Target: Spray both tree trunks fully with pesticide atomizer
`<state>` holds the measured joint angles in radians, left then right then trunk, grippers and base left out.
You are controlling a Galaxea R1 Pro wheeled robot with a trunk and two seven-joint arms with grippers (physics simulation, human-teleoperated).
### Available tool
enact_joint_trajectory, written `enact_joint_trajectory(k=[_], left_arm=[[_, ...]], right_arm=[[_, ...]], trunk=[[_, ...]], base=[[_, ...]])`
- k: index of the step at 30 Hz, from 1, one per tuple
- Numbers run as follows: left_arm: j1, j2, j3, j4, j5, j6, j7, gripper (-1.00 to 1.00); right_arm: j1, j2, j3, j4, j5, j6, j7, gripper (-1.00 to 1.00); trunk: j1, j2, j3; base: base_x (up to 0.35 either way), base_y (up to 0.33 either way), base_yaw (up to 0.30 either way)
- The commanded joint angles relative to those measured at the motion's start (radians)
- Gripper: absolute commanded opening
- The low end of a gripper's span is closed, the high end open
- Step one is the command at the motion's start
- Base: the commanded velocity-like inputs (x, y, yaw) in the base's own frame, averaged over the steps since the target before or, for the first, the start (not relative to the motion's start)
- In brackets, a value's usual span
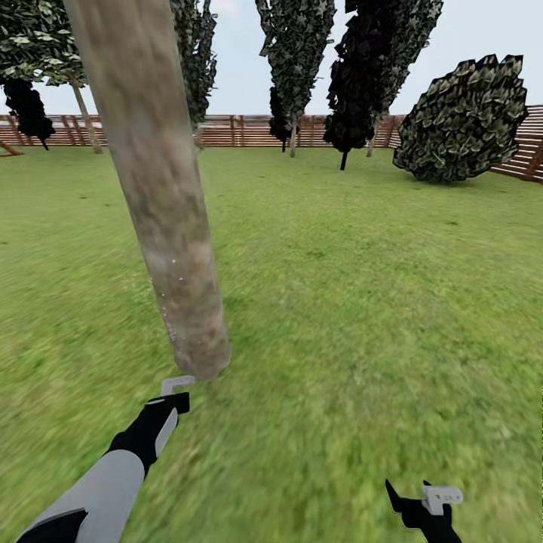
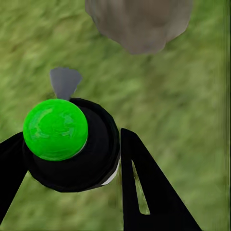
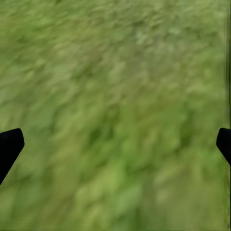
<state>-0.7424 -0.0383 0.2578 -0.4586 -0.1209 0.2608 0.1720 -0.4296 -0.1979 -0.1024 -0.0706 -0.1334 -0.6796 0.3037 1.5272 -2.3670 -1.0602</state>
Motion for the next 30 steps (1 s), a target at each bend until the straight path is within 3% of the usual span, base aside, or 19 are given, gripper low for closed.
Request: enact_joint_trajectory(k=[1,7,21,30], left_arm=[[0.000,0.000,0.000,0.000,0.000,0.000,0.000,-1.00],[0.000,0.000,0.000,0.000,0.000,0.000,0.000,-1.00],[0.000,0.000,0.000,0.000,0.000,0.000,0.000,-1.00],[0.000,0.000,0.000,0.000,0.000,0.000,0.000,-1.00]], right_arm=[[0.000,0.000,0.000,0.000,0.000,0.000,0.000,1.00],[0.000,0.000,0.001,0.000,0.000,0.000,0.000,1.00],[0.000,0.000,0.000,0.000,0.000,0.000,0.000,1.00],[0.000,0.000,0.001,0.000,0.000,0.000,0.000,1.00]], trunk=[[0.000,0.000,0.000],[0.000,0.000,0.000],[0.000,0.000,0.000],[0.000,0.000,0.000]], base=[[0.118,-0.254,0.001],[0.025,-0.269,0.050],[0.000,-0.274,0.264],[0.000,-0.274,0.026]])
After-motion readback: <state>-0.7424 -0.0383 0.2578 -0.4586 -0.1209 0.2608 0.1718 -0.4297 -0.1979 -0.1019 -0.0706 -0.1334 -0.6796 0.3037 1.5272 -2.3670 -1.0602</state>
